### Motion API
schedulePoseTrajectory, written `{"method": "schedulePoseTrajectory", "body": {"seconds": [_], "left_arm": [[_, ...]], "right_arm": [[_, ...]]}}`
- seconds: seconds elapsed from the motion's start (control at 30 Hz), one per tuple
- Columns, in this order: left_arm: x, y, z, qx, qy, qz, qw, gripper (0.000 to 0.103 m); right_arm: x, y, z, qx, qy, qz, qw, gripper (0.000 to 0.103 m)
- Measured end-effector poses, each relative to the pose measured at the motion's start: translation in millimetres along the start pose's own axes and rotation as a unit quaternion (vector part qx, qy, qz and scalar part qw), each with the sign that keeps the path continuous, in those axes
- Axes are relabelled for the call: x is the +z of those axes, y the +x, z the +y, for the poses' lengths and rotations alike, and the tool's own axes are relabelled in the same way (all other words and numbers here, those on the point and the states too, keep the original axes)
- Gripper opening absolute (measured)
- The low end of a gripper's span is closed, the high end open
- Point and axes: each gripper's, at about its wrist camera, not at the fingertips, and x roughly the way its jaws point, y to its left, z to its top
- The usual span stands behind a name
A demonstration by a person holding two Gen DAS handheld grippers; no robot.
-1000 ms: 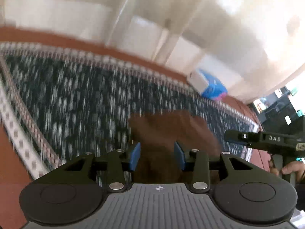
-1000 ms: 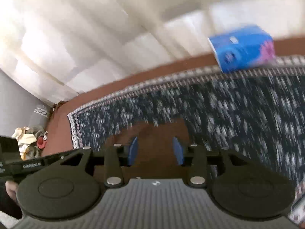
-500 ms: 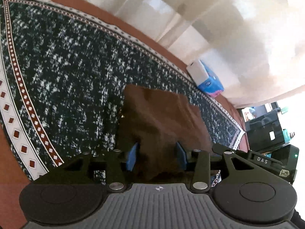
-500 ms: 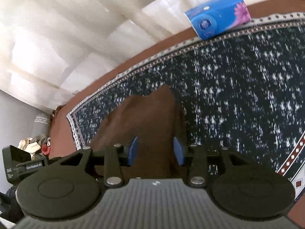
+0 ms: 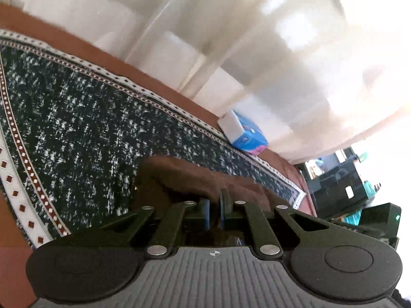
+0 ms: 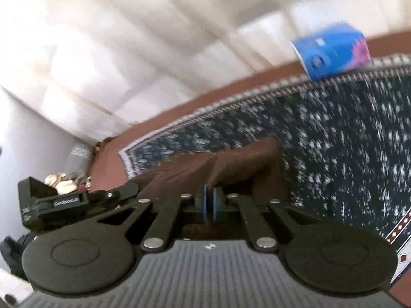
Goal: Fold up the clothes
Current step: 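Lift the shirt end with both grippers and fold it over the bundle, then lay the folded bundle down and regrasp its edge with both grippers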
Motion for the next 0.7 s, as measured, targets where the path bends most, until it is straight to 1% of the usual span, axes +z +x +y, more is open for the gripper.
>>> {"method": "schedulePoseTrajectory", "body": {"seconds": [0.1,0.2,0.33,0.4,0.5,0.6,0.7], "left_arm": [[-15,-7,-2,0.007,0.01,0.018,0.9998,0.002],[-37,-3,6,0.021,0.007,0.044,0.9988,0.002],[-65,9,20,0.052,0.02,0.068,0.9962,0.002],[-73,18,27,0.064,0.026,0.077,0.9946,0.002],[-80,31,36,0.074,0.033,0.084,0.9932,0.002],[-85,40,41,0.073,0.044,0.085,0.9928,0.002],[-86,38,45,0.067,0.034,0.081,0.9939,0.008]], "right_arm": [[-7,-16,14,0.009,-0.021,0.003,1.0,0.005],[-29,-19,13,0.003,-0.015,0.023,1.0,0.005],[-60,0,-3,-0.025,0.0,0.06,0.998,0.005],[-72,11,-13,-0.036,0.011,0.075,0.996,0.005],[-84,24,-26,-0.047,0.021,0.087,0.995,0.005],[-88,35,-39,-0.043,0.039,0.087,0.994,0.005],[-86,37,-42,-0.035,0.046,0.08,0.995,0.005]]}}
